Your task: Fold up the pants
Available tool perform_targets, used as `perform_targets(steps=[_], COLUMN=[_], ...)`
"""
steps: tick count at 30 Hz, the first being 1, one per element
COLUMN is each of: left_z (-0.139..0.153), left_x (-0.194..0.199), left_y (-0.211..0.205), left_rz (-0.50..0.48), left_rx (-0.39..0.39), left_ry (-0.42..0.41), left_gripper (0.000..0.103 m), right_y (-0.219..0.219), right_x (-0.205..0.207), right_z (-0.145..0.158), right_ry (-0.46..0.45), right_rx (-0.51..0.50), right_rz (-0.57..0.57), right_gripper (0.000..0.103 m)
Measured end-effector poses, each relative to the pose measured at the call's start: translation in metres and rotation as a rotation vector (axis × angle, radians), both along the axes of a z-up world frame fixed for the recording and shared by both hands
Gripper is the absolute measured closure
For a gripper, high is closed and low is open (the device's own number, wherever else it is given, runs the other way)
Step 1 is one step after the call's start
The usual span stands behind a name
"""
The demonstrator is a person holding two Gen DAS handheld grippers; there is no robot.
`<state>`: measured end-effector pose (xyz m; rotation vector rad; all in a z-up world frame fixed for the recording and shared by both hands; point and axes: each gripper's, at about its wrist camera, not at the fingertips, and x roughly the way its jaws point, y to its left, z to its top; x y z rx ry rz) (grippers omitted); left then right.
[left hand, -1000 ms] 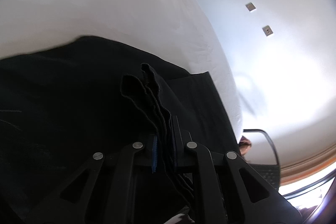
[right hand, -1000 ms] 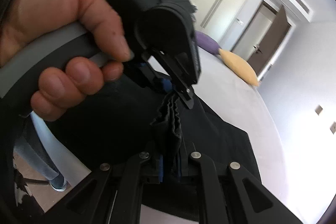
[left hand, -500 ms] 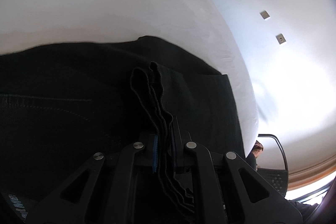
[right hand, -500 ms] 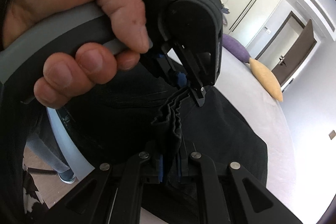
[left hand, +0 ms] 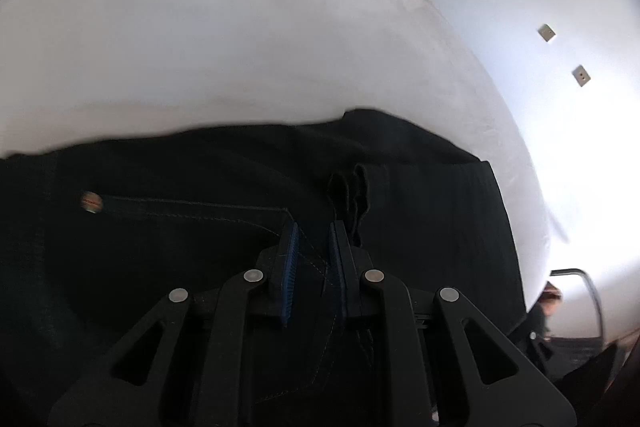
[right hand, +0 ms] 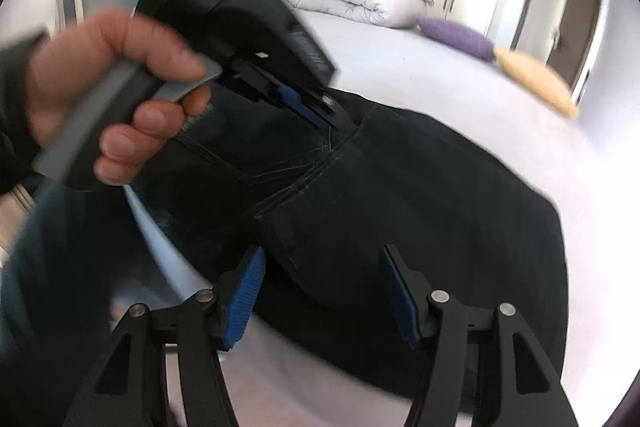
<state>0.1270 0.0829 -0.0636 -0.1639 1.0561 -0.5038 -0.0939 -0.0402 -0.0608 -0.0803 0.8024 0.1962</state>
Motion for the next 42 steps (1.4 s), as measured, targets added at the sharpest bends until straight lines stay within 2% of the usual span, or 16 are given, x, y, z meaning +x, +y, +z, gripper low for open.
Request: perform_targets(steps=[2,5,7,9,12,18,21,22,23,24,27,35,42], left_z=[0.011,0.011,-0.003,-0.022,-0.028,-0.033,-0.030,-0.030,-0.031,-0.032,-0.030,-0.031,-0.032], left_x=[-0.016,-0.043,-0.060,-0.066,-0.076,-0.077,-0.076,-0.076,-0.077,-0.077,-0.078,-0.078,-0.079], left_y=[-0.015,-0.045,-0.067,-0.077,-0.075,-0.081,-0.079,-0.082,-0.086,-0.086,-0.092,-0.093,-0.089], left_rz=[-0.042,-0.137,-0.194,-0.206,-0.190,-0.177,-0.172,-0.170,-0.169,-0.169,-0.167,-0.161,-0.155], left_rx=[0.070,0.182,0.244,0.293,0.309,0.327,0.323,0.323,0.324,0.326,0.324,0.320,0.318], left_ry=[-0.078,-0.151,-0.159,-0.130,-0.188,-0.186,-0.181,-0.181,-0.182,-0.184,-0.185,-0.187,-0.190], left_gripper=[0.088,0.088,0.088,0.088,0.088,0.088,0.088,0.088,0.088,0.088,0.088,0.088,0.088], right_y=[-0.035,-0.093,-0.133,-0.171,-0.229,-0.294,-0.288,-0.284,-0.281,-0.281,-0.283,-0.239,-0.219], right_x=[-0.005,-0.003,0.000,0.003,0.024,0.079,0.090,0.094,0.096,0.095,0.079,0.035,-0.008], right_z=[0.010,0.024,0.032,0.035,0.027,-0.020,-0.049,-0.060,-0.067,-0.071,-0.076,-0.071,-0.072], right_ry=[0.044,0.068,0.058,0.049,0.095,0.193,0.241,0.260,0.277,0.291,0.294,0.333,0.363], right_rx=[0.196,0.415,0.553,0.647,0.762,0.954,0.995,0.997,0.990,0.983,0.991,0.954,0.967], right_rz=[-0.004,-0.054,-0.098,-0.147,-0.198,-0.269,-0.301,-0.313,-0.321,-0.322,-0.310,-0.253,-0.259], right_gripper=[0.057,0.070,0.076,0.076,0.076,0.077,0.077,0.082,0.096,0.101,0.102,0.101,0.101])
